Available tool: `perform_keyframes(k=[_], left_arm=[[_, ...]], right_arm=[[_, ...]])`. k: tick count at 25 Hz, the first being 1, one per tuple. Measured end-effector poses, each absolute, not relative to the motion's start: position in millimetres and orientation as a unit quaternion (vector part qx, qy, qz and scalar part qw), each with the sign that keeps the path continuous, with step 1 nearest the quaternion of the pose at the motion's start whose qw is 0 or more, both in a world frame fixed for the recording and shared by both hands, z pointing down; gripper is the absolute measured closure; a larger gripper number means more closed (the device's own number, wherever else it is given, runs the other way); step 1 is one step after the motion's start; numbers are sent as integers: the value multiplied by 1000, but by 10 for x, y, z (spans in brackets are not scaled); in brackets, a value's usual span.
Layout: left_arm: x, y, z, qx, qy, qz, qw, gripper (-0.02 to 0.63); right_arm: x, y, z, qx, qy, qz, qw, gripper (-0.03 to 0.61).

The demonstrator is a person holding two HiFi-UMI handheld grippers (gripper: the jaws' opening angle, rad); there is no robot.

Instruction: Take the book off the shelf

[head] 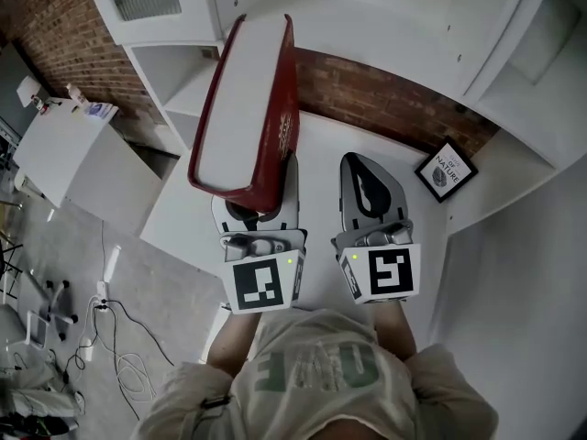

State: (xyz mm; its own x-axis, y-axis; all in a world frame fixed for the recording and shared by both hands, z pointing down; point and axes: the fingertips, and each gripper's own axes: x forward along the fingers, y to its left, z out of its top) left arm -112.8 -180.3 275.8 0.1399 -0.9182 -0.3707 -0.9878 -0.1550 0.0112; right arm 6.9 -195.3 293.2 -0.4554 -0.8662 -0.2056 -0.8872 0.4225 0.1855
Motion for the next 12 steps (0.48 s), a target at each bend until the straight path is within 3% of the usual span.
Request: perform_keyframes(k=[12], left_arm=[[-1136, -1856, 2745, -745, 639, 149, 115, 373]], right_arm=[[123, -2010, 2902, -522, 841, 135, 42, 565]])
